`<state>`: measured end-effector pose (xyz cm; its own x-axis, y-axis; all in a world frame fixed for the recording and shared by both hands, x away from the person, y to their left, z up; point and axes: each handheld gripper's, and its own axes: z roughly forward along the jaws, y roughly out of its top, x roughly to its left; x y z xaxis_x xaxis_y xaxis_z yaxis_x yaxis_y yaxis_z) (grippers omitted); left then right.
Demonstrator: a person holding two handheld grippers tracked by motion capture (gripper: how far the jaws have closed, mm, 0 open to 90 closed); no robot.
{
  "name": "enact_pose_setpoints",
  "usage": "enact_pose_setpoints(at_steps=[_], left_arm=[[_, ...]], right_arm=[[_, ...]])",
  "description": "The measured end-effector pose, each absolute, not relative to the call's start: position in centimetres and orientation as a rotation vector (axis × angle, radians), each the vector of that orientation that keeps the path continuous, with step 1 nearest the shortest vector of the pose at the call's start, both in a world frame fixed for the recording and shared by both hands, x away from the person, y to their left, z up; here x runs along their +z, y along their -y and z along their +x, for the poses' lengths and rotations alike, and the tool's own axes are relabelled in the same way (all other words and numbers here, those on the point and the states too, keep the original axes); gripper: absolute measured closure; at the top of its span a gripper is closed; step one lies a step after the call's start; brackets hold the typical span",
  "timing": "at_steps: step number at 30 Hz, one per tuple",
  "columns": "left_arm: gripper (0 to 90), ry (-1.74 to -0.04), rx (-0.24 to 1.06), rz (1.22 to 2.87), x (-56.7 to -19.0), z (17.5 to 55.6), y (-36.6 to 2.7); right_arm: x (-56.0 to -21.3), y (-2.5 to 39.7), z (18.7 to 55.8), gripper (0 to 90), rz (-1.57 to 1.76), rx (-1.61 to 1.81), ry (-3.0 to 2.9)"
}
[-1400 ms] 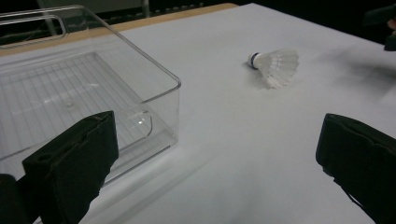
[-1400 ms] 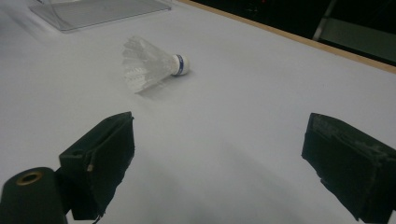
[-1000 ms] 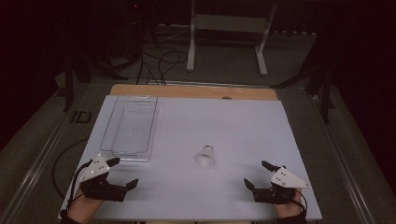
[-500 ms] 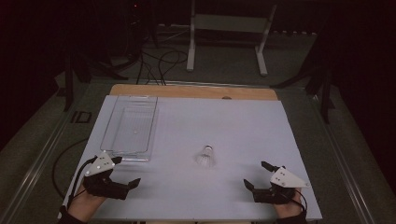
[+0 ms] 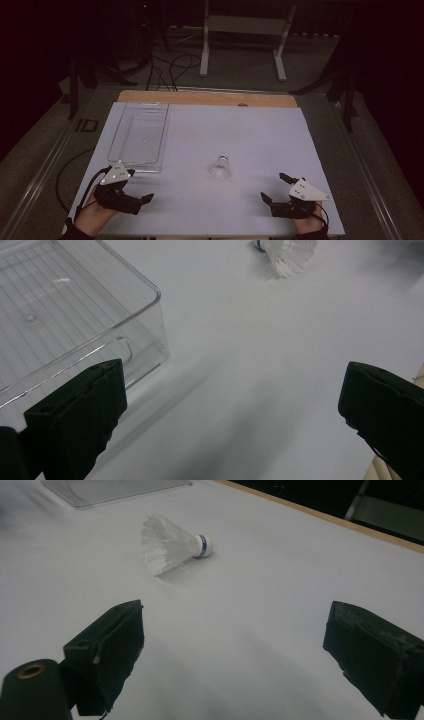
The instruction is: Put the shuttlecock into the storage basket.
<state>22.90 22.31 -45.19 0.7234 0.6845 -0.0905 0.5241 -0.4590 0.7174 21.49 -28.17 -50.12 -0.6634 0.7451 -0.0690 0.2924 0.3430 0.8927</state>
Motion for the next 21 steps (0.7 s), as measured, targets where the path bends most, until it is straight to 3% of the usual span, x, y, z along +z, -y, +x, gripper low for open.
enact_pose_setpoints(at_steps=[21], left_arm=[[0.0, -0.924, 0.197, 2.290, -45.2, 23.4, -20.2]], right_arm=[[-50.2, 28.1, 21.5, 9.4, 0.914, 1.274, -2.151]])
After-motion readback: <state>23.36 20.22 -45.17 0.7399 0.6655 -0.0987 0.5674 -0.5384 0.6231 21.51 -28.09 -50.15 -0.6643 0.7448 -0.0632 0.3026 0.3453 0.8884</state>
